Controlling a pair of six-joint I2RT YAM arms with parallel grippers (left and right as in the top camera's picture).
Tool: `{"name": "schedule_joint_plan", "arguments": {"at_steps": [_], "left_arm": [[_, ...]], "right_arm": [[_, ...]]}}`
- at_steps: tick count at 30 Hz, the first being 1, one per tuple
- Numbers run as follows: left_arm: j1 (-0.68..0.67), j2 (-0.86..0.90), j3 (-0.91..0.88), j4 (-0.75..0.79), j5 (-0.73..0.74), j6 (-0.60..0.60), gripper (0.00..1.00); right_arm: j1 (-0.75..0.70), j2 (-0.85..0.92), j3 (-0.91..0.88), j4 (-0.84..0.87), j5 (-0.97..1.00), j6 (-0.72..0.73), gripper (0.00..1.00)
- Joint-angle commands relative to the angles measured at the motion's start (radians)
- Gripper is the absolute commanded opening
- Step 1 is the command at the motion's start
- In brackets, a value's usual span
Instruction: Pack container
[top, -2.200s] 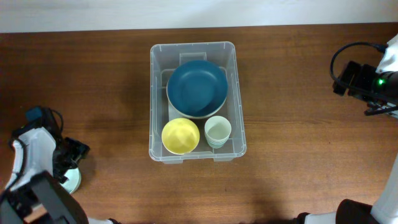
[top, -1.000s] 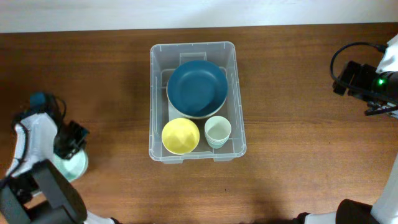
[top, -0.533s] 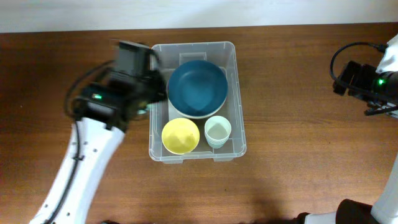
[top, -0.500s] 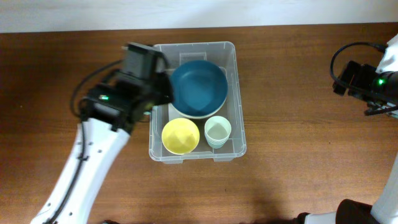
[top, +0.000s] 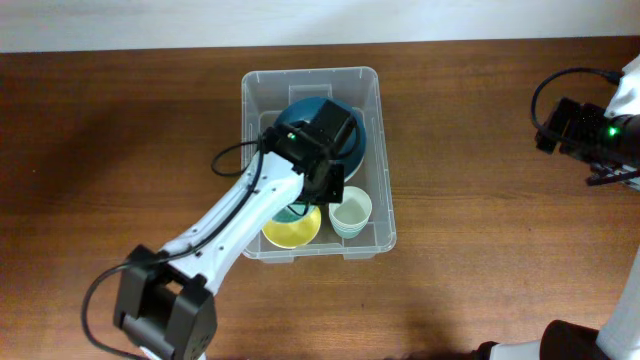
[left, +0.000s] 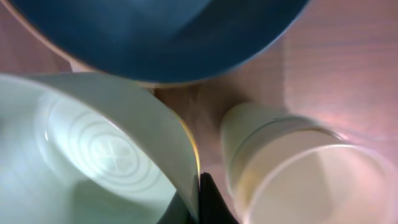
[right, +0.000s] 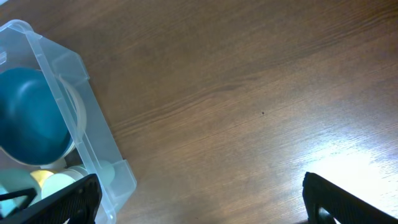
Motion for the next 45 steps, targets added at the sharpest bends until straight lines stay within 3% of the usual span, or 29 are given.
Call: {"name": "schedule_joint_plan", "arguments": {"at_steps": [1,4,5,7,8,14,22,29,36,37,38,39,45], "left_arm": [[-0.002,0.039,0.004,-0.034,0.023,-0.018,0.01],[-0.002,0.044,0.004,-0.052,0.023,-0.018,0.01],[-0.002,0.044,0.004,-0.053,0.023,-0.017,0.1],[-0.002,0.044,0.004,-0.053,0.023,-0.017,0.46],[-0.002,0.044,0.004,-0.053,0.023,-0.018,0.52],[0.047,0.009,0.02,-0.073,0.001,-0.018,0.51],[0.273,-0.285,0.03,-0.056,-0.185,0.001,0.55],[0.497,-0.33,0.027,0.019,-0.177,0.084,0.57],[0.622,-0.266,0.02,0.178,-0.026,0.235,0.58],[0.632,-0.244,0.02,0.211,-0.026,0.254,0.64],[0.639,-0.222,0.02,0.237,-0.027,0.27,0.77],[0.646,-0.195,0.02,0.261,-0.034,0.282,0.99],[0.655,-0.089,0.02,0.274,-0.034,0.278,0.99]], "right_arm": [[0.004,0.003,-0.004,0.0,-0.012,-0.01,0.99],[0.004,0.003,-0.004,0.0,-0.012,-0.01,0.99],[0.004,0.003,-0.004,0.0,-0.012,-0.01,0.99],[0.004,0.003,-0.004,0.0,-0.012,-0.01,0.99],[0.004,0.003,-0.004,0.0,-0.012,-0.01,0.99],[0.004,0.003,-0.004,0.001,-0.012,-0.01,0.99],[0.031,0.003,-0.004,0.01,-0.013,-0.032,0.99],[0.241,0.024,-0.004,0.138,0.094,-0.046,0.99],[0.328,0.15,-0.004,0.264,0.12,-0.047,0.99],[0.331,0.184,-0.004,0.286,0.12,-0.047,0.99],[0.331,0.214,-0.004,0.308,0.12,-0.047,0.99],[0.331,0.247,-0.004,0.329,0.12,-0.047,0.99],[0.33,0.381,-0.004,0.433,0.11,-0.047,0.99]]}}
